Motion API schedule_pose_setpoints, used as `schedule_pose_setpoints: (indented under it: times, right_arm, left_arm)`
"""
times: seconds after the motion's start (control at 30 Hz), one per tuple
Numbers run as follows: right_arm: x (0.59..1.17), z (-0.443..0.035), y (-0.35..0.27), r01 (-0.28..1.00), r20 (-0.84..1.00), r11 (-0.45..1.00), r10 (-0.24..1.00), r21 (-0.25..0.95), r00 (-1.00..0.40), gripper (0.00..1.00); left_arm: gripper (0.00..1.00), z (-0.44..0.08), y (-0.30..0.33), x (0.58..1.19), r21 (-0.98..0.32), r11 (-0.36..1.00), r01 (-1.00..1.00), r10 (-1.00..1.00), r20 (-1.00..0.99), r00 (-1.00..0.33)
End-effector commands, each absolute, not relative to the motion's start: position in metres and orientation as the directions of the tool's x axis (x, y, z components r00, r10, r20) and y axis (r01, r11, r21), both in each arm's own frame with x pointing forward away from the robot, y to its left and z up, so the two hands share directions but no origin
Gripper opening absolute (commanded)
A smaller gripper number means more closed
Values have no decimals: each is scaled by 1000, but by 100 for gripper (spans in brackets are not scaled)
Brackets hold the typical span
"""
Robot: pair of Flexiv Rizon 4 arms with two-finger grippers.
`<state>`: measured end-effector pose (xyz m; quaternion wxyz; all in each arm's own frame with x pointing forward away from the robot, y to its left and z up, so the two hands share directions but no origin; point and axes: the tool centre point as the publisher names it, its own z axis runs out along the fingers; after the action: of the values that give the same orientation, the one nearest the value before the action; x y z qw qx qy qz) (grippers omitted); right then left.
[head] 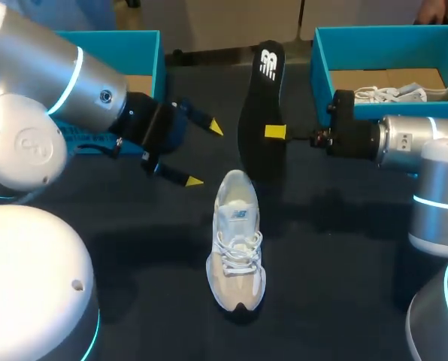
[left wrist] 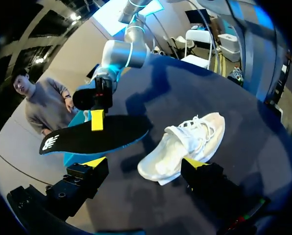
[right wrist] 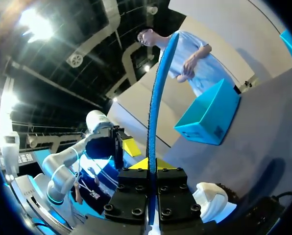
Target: Take the shoe out of the shoebox, open the shoe tongue, remove and reinsert the insole, then place the shoe into the shoebox
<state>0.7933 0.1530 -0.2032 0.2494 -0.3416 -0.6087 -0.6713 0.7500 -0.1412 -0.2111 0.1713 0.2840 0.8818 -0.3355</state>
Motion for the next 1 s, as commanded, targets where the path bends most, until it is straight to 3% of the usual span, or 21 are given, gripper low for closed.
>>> schedule_pose_setpoints:
  times: [0.03,0.17,0.4,0.43,1.0]
  right_arm:
    - [792,-208,155,754,765,-135,84,643,-638,0]
    - [792,-215,162,748,757,-132,29,650,-653,0]
    - [797,-222,172,699,707,-124,41,705,-706,0]
    - [797,-223,173,687,697,-130,56,715,-715,0]
    - [803,-228,184,661,671,-123,74,741,-738,0]
  left_arm:
    - [100,-219,-143,750,-517,639,569,385,-425,-819]
    - [100,-236,-139,759,-585,687,432,328,-282,-902]
    - [100,-255,-138,758,-570,753,328,295,-153,-943]
    - [100,-258,-138,757,-508,804,308,268,-152,-951]
    - [100,-281,-136,751,-489,843,224,211,-83,-974]
